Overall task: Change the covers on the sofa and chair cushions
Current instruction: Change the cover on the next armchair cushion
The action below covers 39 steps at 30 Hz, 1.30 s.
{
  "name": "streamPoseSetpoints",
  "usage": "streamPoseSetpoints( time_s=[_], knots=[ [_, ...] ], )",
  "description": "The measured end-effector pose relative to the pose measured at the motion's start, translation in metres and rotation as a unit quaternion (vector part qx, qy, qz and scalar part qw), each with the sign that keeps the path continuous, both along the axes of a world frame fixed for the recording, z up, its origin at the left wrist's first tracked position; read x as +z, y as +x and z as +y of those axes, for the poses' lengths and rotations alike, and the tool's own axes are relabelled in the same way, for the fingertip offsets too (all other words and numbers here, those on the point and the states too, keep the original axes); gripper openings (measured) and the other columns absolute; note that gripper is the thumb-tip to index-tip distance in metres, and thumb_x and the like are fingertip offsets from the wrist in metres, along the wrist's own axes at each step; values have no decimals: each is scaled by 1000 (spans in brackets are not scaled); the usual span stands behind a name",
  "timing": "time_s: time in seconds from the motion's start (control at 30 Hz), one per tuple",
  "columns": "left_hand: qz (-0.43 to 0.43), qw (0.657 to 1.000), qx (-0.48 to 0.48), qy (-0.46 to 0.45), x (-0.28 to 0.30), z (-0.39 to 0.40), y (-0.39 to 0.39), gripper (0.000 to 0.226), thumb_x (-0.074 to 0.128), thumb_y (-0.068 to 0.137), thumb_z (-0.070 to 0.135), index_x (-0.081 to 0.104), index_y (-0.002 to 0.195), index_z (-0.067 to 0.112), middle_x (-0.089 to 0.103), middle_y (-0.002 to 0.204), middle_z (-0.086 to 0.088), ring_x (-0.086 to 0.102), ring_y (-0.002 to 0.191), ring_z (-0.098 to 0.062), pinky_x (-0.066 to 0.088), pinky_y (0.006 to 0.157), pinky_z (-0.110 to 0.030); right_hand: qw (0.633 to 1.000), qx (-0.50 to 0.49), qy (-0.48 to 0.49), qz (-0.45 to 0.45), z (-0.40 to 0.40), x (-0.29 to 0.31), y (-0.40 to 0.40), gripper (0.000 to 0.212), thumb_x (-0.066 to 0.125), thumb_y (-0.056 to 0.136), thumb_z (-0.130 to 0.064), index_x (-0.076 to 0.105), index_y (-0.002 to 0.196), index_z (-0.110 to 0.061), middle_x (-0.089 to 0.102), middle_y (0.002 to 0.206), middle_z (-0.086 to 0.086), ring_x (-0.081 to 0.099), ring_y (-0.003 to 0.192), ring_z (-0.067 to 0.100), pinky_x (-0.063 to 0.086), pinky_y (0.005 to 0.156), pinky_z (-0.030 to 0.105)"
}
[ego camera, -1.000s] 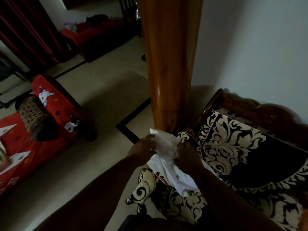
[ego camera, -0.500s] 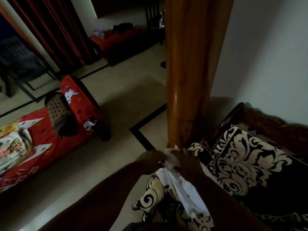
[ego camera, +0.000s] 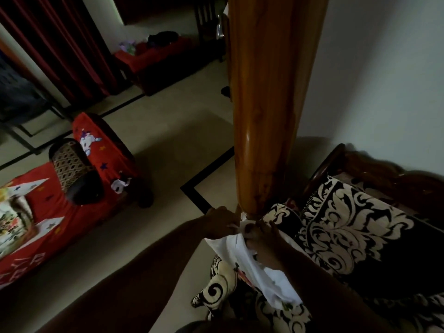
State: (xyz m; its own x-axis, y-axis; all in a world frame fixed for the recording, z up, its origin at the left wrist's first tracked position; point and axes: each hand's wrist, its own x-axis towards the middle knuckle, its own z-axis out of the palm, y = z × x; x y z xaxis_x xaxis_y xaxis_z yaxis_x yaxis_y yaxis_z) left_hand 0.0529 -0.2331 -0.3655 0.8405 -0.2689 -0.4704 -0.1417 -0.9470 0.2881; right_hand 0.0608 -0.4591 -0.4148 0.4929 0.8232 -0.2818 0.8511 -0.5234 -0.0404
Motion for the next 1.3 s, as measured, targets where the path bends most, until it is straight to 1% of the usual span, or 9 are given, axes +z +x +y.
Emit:
streamPoseSetpoints(
  time_s=[0.1,0.23,0.4,0.5,0.7,0.77,0.9,1.03,1.3],
  knots=[
    [18,995,54,-78,-14,-1,-2,42,49,96,53,66,116,20,61,114,3,55,114,-21,44,103,-46,997,-43,66,24,9,-2,-2,67,66,83,-31,43,144,-20,39,152,10,39,139,39,43,106,56],
    [31,986,108,-123,-20,3,-1,31,54,104,34,65,126,15,61,122,-3,56,114,-19,42,98,-29,921,-192,239,242,-3,11,1,50,62,94,-13,55,143,-25,48,149,-4,42,138,11,33,110,15],
    [33,986,101,-128,-27,3,5,31,52,105,33,65,121,10,61,117,-5,57,114,-23,39,92,-27,924,-258,251,127,-25,-8,-5,31,51,95,-51,65,120,-39,63,123,-15,55,114,3,49,98,32],
    [29,981,110,-159,-27,-9,8,28,53,105,33,66,118,13,62,112,-2,58,111,-22,39,91,-27,944,-250,194,92,-15,-14,-18,35,46,92,-42,68,114,-28,65,120,-7,55,120,19,49,97,45],
    [28,957,172,-231,-37,-14,10,18,59,101,32,66,114,23,66,123,-12,60,115,-27,44,101,-38,970,-202,62,118,0,-7,-26,43,53,97,-33,51,140,-26,37,153,0,19,150,29,9,117,68],
    [8,970,156,-185,-41,-4,9,21,52,104,36,64,116,24,66,118,-7,60,109,-23,43,91,-33,973,-202,75,86,0,-2,-28,44,49,98,-41,50,141,-32,37,154,0,23,148,32,12,113,75],
    [-43,983,130,-123,-34,4,17,16,47,107,33,53,92,33,60,97,3,57,90,-15,39,74,-29,926,-286,235,-77,0,3,-42,32,48,97,-47,64,120,-31,58,123,4,53,117,27,41,100,52],
    [-74,993,94,-22,-34,6,25,28,44,106,42,64,113,25,64,112,-3,60,101,-22,49,88,-37,931,-295,199,-83,-20,-4,-74,31,53,93,-55,65,99,-26,62,91,-3,58,88,24,42,76,41],
    [-211,972,-23,96,-26,-63,24,43,48,102,43,47,139,20,47,141,-6,52,125,-31,41,104,-46,927,-363,82,-39,-36,-19,-85,65,75,78,-46,51,136,-29,59,121,3,55,114,28,43,94,52]
  ],
)
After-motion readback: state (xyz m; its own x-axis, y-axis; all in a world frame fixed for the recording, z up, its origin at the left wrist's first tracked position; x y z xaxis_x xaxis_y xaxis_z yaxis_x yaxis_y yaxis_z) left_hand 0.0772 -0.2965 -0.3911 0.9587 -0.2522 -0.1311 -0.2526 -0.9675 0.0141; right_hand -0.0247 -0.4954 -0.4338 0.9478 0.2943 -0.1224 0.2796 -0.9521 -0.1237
